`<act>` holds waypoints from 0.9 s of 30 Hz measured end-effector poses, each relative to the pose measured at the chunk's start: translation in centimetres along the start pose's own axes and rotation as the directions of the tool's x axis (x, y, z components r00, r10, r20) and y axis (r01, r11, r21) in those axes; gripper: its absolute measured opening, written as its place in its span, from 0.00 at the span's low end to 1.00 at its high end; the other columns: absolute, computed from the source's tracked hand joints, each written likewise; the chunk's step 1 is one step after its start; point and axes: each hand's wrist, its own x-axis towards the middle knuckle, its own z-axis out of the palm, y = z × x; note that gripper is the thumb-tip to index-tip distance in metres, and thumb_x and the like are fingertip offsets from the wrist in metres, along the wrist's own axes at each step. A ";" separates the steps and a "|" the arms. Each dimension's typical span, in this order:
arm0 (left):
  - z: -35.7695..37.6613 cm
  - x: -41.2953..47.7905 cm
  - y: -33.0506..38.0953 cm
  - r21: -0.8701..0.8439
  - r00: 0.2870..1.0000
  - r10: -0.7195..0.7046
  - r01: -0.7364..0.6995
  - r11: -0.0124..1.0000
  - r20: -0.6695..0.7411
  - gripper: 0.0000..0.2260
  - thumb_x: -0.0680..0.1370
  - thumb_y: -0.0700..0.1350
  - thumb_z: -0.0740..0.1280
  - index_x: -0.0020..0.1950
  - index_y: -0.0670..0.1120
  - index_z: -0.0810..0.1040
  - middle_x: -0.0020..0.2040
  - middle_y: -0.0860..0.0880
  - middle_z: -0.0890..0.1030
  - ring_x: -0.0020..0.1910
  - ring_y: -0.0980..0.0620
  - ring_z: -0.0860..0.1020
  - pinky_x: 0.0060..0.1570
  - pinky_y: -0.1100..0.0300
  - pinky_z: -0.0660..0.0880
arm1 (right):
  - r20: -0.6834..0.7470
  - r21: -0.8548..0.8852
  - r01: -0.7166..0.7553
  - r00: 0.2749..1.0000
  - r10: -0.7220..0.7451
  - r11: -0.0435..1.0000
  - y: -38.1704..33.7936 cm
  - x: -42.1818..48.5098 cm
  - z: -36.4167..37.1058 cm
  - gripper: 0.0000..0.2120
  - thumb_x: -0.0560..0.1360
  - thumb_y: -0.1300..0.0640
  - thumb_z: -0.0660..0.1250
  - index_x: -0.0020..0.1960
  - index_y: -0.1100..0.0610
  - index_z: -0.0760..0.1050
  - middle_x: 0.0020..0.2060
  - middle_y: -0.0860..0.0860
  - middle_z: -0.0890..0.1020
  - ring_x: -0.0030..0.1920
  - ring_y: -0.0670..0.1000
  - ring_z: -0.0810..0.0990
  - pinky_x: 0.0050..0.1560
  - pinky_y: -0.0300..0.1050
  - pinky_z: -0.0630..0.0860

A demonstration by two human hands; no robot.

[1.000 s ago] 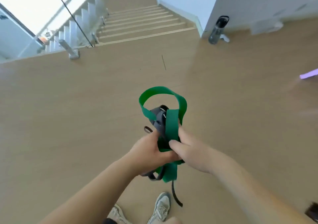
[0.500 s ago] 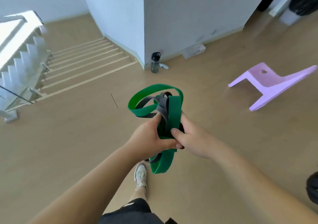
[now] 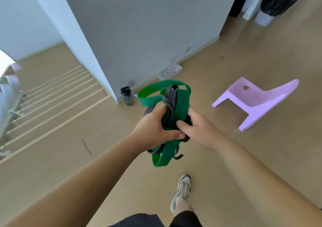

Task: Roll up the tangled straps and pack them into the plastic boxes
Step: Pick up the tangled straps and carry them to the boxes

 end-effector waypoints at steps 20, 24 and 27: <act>-1.6 50.7 10.4 0.044 0.988 -0.147 0.149 0.988 -0.051 0.32 0.64 0.68 0.78 0.59 0.52 0.74 0.48 0.55 0.81 0.47 0.55 0.80 0.49 0.51 0.82 | 0.115 -0.108 -0.080 0.989 0.093 0.991 0.0 39.8 -37.0 0.20 0.78 0.55 0.64 0.65 0.35 0.72 0.55 0.42 0.85 0.60 0.47 0.83 0.63 0.56 0.80; -2.2 59.2 11.1 0.022 0.972 -0.233 0.233 0.972 -0.017 0.28 0.67 0.66 0.77 0.58 0.52 0.74 0.47 0.57 0.79 0.47 0.54 0.79 0.45 0.57 0.77 | 0.214 -0.158 -0.124 0.964 0.156 0.980 0.1 48.3 -42.2 0.23 0.81 0.58 0.61 0.71 0.37 0.68 0.56 0.43 0.84 0.57 0.47 0.84 0.52 0.46 0.83; -2.2 64.5 11.1 -0.006 0.951 -0.304 0.304 0.953 -0.058 0.26 0.67 0.66 0.77 0.55 0.54 0.75 0.46 0.58 0.80 0.47 0.54 0.80 0.46 0.55 0.79 | 0.302 -0.263 -0.124 0.931 0.204 0.957 0.3 54.0 -45.1 0.27 0.83 0.57 0.60 0.77 0.37 0.59 0.58 0.42 0.82 0.51 0.42 0.84 0.44 0.35 0.78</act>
